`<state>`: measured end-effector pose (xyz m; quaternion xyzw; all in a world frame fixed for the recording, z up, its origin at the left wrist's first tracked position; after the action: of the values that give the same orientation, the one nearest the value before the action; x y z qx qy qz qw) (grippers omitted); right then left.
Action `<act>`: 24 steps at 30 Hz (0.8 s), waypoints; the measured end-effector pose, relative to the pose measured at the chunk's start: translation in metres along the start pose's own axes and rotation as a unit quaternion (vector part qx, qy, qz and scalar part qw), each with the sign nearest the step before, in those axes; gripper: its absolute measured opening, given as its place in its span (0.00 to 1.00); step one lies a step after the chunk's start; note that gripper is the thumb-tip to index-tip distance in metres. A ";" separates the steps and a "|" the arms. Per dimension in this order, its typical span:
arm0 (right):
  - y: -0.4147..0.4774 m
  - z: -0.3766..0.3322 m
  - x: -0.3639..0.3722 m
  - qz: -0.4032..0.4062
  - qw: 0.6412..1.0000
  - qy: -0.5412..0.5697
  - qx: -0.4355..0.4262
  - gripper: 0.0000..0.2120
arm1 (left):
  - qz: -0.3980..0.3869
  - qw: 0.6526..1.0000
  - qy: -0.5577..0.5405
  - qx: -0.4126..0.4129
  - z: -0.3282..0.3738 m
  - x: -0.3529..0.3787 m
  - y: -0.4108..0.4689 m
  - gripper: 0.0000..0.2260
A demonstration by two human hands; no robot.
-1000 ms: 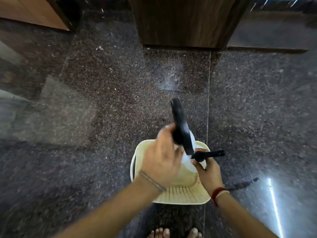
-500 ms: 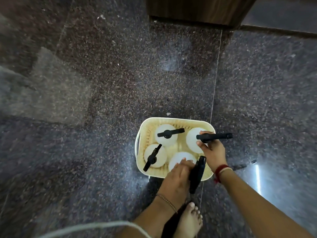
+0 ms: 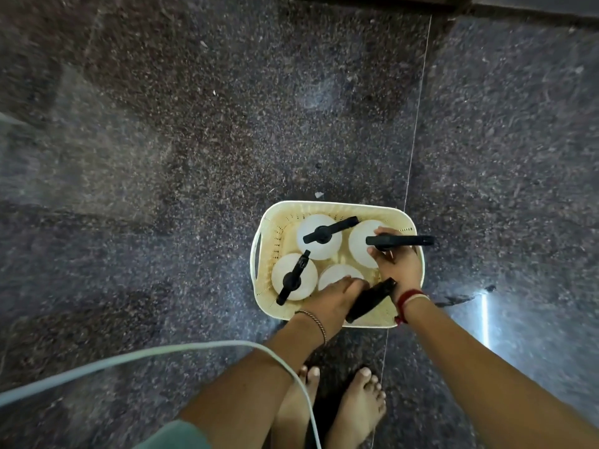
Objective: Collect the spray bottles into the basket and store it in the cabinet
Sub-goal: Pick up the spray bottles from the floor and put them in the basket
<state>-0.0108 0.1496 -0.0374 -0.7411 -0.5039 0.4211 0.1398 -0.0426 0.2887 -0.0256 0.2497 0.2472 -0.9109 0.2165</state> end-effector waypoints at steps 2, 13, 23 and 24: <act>0.003 -0.001 0.001 0.010 1.000 -0.026 -0.001 0.16 | -0.010 1.000 0.000 -0.005 -0.006 0.002 0.001 0.24; 0.015 0.022 0.018 -0.055 0.993 0.105 0.025 0.21 | 0.038 0.997 -0.060 -0.038 -0.032 0.012 0.007 0.23; -0.048 0.013 -0.008 0.003 0.988 -0.153 -0.006 0.26 | 0.095 0.993 0.032 -0.071 0.010 -0.013 -0.052 0.34; -0.061 0.003 -0.018 0.025 0.986 -0.160 -0.027 0.25 | 0.120 0.991 0.038 -0.036 0.026 -0.029 -0.059 0.32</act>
<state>-0.0543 0.1612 0.0077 -0.6800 -0.5123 0.5239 0.0267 -0.0591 0.3279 0.0308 0.3040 0.2564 -0.8586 0.3235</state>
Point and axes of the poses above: each hand's wrist, its own y-axis towards the middle knuckle, its own x-axis out of the palm, z = x × y, the point moved 5 cm from there along y, towards the middle knuckle, and after that the axes turned 12 degrees about x, right-handed, at the moved point
